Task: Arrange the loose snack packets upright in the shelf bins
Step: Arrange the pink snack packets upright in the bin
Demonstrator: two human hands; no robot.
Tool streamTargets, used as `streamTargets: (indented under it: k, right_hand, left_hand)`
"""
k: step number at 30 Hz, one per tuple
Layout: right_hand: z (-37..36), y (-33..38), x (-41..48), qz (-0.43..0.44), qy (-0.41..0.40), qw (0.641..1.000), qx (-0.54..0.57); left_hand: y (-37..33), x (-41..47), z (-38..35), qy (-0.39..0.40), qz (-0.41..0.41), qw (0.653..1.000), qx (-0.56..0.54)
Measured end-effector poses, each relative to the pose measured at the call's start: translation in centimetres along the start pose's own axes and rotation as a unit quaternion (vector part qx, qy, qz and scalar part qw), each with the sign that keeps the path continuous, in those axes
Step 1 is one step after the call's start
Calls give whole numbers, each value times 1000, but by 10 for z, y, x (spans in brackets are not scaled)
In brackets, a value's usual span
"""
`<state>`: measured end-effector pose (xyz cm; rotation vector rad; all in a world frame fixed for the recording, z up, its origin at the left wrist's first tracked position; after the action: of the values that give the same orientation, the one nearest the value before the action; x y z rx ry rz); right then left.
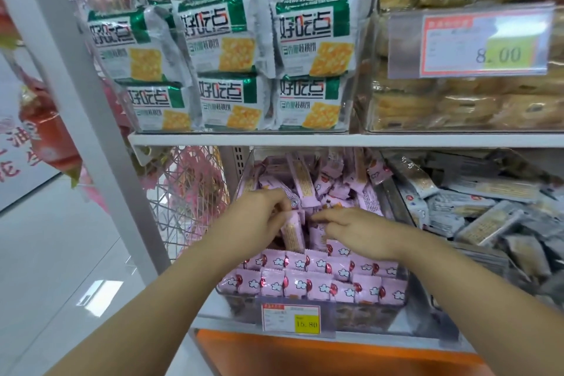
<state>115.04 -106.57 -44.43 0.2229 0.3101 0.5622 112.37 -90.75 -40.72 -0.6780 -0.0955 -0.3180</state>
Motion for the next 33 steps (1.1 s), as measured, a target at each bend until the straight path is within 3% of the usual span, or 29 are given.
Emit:
streamTargets:
  k: [8, 15, 17, 21, 24, 26, 30, 33]
  right_hand:
    - [13, 2, -9, 26, -80, 994, 69]
    - [17, 12, -17, 74, -101, 985, 116]
    - [20, 14, -24, 83, -98, 973, 190]
    - [23, 10, -37, 68, -79, 913, 395]
    - [28, 0, -40, 40, -167, 893, 417]
    - [32, -2, -44, 32, -203, 898, 389]
    - [36, 2, -50, 30, -242, 903, 354]
    - [36, 2, -51, 33, -263, 867, 422]
  left_hand:
    - [-7, -4, 3, -66, -17, 996, -57]
    - [-20, -27, 30, -154, -69, 952, -256]
    - [-17, -33, 30, -149, -69, 941, -297]
    - [-11, -38, 26, -130, -56, 919, -367]
    - [-3, -39, 19, -94, -13, 890, -447]
    - [0, -40, 13, -60, 25, 870, -488]
    - [-1, -39, 6, -70, 60, 878, -470]
    - [-6, -38, 3, -84, 63, 878, -468]
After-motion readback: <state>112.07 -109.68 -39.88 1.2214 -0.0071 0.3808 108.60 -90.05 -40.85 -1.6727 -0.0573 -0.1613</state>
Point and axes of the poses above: each hand's wrist, its own x-axis towards the middle knuckle, its own z-axis out of the back of the hand, y = z × x, the point moved 5 cm from there along x, towards the middle knuckle, and after that the axes turned 14 degrees about -x, right-handed, at the moved point
